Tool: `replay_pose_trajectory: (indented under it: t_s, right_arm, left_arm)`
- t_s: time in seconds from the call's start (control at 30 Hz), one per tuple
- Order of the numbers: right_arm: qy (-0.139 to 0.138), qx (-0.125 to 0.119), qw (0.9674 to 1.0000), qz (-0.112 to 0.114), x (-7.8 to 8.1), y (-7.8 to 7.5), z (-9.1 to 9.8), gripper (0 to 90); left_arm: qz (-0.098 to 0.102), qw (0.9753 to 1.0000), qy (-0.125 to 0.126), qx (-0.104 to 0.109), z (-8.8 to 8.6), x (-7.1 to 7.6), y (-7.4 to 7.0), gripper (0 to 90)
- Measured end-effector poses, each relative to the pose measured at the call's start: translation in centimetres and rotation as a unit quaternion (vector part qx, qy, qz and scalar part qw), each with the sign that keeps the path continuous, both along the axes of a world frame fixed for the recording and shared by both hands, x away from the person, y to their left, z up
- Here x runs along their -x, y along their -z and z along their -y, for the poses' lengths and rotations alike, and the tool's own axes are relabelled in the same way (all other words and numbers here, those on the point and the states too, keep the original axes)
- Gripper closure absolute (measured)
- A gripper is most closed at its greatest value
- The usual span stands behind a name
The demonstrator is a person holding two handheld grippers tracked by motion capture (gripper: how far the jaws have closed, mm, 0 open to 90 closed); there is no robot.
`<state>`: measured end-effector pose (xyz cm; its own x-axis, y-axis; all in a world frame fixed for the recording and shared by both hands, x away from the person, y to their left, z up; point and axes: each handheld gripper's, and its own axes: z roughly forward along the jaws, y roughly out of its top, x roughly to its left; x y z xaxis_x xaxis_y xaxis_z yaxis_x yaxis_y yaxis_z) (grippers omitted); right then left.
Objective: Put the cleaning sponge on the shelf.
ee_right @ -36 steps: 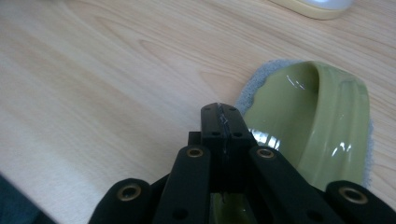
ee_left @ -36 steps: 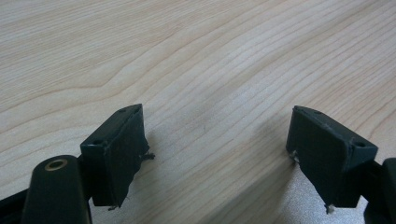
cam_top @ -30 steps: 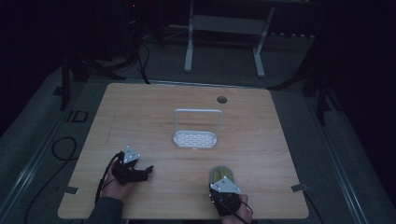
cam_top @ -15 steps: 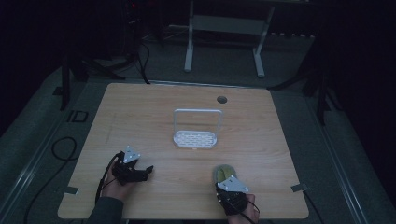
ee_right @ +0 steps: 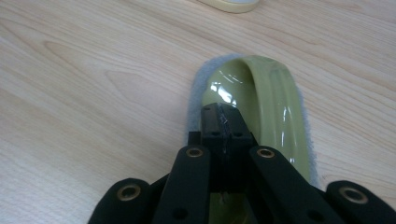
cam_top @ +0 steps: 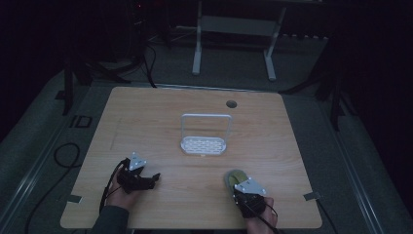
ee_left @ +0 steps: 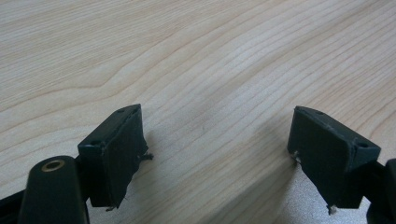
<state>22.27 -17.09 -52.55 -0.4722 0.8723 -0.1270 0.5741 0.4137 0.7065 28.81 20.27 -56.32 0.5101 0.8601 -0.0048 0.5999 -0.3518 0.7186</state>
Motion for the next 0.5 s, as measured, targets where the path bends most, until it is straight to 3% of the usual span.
replay_pose_trajectory:
  t_s: [0.27, 0.5]
  right_arm:
    - [-0.013, -0.016, 0.9998, -0.008, 0.1, -0.5, 0.4, 87.9]
    - [-0.040, -0.038, 0.9984, -0.015, 0.8, -2.1, 0.9, 79.3]
  left_arm:
    - [0.000, 1.0000, 0.000, -0.001, 0.0, 0.0, 0.0, 18.8]
    - [0.000, 1.0000, 0.000, 0.000, 0.0, 0.0, 0.0, 18.7]
